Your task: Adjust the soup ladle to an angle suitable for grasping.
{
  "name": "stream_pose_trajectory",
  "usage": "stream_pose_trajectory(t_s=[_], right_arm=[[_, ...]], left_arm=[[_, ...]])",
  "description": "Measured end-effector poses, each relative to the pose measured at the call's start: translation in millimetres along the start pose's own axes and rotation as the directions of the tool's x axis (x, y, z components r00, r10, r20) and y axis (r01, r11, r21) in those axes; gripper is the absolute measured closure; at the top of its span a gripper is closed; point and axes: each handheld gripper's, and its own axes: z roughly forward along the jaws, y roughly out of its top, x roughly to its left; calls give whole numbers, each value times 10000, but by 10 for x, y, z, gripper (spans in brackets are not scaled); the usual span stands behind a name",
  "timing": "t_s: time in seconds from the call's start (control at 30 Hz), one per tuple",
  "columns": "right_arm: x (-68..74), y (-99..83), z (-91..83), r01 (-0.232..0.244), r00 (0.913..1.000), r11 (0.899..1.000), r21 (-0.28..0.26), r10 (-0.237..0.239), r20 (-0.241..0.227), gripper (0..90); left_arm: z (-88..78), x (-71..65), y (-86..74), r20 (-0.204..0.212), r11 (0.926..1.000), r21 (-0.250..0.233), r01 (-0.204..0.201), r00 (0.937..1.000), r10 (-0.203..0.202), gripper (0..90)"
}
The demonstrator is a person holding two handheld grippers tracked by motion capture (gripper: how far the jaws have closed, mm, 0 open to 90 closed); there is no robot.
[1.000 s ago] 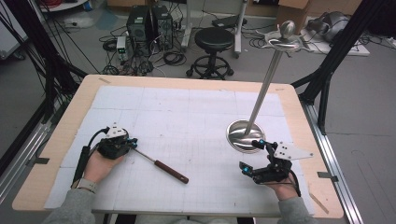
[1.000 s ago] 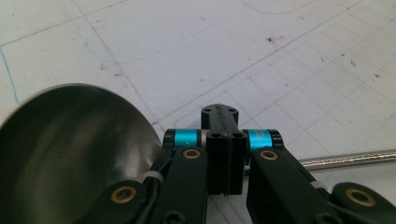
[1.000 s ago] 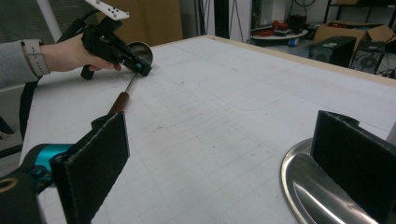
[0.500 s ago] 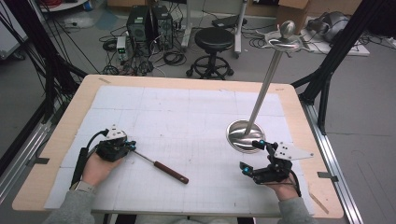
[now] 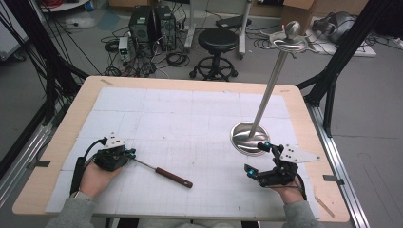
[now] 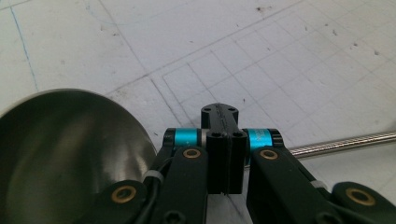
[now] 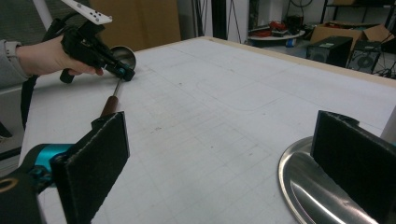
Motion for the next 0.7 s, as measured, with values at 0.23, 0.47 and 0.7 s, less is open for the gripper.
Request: stream_pose_trajectory(t_s=[0.23,0.47,0.7], right_arm=[[-3,1,2,23,10000,10000,-2,-23,-8,35],[-5,1,8,36,10000,10000,-3,-36,-12,35],[-6,2,10,64,10000,10000,-16,-64,-23,35]], left_arm=[[-76,-58,-56,248,9997,80,-236,9994,234,897],[-162,-158,-114,435,9981,159,-588,9974,580,896],[-244,-213,-173,519,9974,224,-690,9964,677,896]])
